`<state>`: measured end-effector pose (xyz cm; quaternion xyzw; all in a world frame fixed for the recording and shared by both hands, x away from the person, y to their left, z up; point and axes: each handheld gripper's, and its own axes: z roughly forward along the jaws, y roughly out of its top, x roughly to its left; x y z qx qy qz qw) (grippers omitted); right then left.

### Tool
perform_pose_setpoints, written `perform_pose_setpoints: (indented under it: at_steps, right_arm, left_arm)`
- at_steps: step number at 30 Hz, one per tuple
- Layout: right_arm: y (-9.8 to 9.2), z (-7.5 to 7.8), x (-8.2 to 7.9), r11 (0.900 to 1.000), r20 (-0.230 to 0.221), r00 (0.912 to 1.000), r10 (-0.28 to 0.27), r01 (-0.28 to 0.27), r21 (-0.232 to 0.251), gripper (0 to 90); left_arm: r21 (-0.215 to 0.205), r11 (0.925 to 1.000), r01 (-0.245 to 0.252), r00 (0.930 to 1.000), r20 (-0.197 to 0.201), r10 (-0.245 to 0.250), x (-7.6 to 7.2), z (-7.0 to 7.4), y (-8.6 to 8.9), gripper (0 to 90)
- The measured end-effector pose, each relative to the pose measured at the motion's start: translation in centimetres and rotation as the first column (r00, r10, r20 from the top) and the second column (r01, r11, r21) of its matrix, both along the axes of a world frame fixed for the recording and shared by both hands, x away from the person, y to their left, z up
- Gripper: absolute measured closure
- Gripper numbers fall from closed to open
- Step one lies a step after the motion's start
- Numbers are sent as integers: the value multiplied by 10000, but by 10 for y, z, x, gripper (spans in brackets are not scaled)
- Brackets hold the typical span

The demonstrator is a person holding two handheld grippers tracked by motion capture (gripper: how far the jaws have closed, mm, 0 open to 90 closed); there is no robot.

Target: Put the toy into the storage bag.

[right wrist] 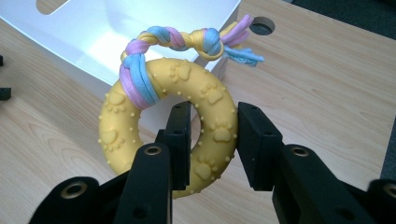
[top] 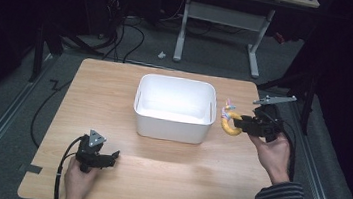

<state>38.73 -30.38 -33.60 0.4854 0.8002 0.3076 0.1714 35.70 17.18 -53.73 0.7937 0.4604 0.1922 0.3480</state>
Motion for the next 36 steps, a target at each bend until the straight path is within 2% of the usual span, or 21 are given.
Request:
perform_pose_setpoints:
  at_steps: [16, 24, 36]
  right_arm:
    - [18, 8, 18, 9997, -125, 9998, 135, -138, -201, 672]
    - [33, 9, 27, 9984, -110, 9996, 272, -277, -497, 672]
    - [56, 13, 40, 9969, -101, 9984, 550, -555, -560, 672]
  left_arm:
    - [2, 10000, 1, 10000, 2, -1, 0, 0, 0, 151]
    - [0, 10000, 1, 10000, 1, -1, 0, 0, 0, 151]
    - [10, 10000, 0, 10000, 6, 0, 0, 0, 0, 149]
